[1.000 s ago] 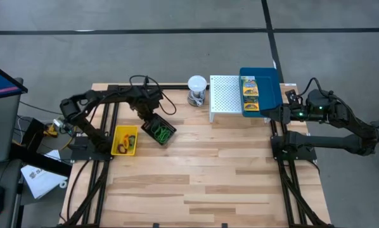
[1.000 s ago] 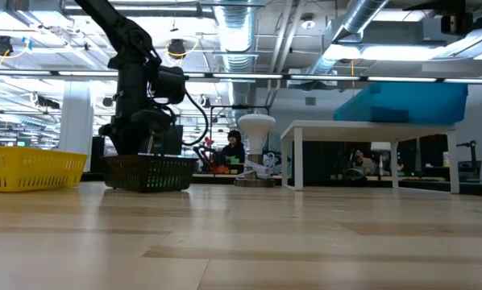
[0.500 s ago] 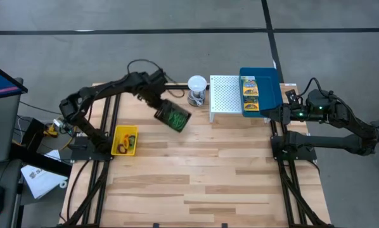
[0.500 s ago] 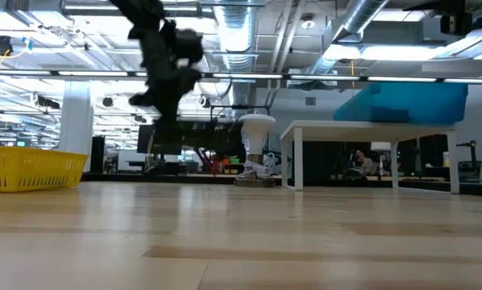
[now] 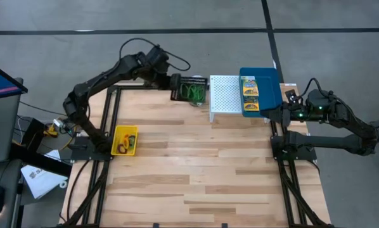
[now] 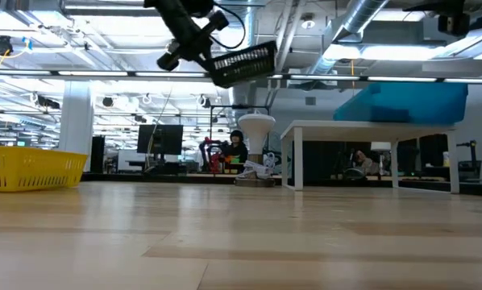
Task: Pick & Place Office Desk Supplies
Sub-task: Put the black bin on the shelf
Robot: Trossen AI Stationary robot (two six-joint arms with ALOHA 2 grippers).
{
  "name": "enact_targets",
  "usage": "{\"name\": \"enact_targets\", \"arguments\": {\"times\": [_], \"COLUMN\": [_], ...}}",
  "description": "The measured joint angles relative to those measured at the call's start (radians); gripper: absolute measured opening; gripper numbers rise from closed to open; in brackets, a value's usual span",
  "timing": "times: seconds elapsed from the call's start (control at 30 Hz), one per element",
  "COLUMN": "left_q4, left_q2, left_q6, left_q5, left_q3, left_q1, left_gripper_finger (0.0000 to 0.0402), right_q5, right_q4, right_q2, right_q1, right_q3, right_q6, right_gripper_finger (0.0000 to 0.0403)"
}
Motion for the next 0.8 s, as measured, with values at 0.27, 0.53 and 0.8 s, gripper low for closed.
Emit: {"name": "enact_targets", "arguments": {"times": [0.27,0.53,0.8], "left_q4": [0.002,-0.025,-0.198], "left_q2": [0.139,0.159,0.142], "left_q6": [-0.127,-0.179,-0.145], "left_q5": [0.031,0.036,0.025], "left_q3": [0.176,0.192,0.192], "left_q1": [-0.045,-0.134,-0.186], "left_gripper_finger": [0.0001,0.0001,0.0001], "right_q5": [0.047,0.048,-0.180], "right_q4": [0.000,0.051,0.273], "right_q2": [0.000,0.106,0.287], "right_q1": [-0.001,0.000,0.000], "right_q3": [0.000,-0.001,0.052], "right_q6": [-0.091,-0.144,-0.392], "right_gripper_finger": [0.0162,0.0124,0.0136]}}
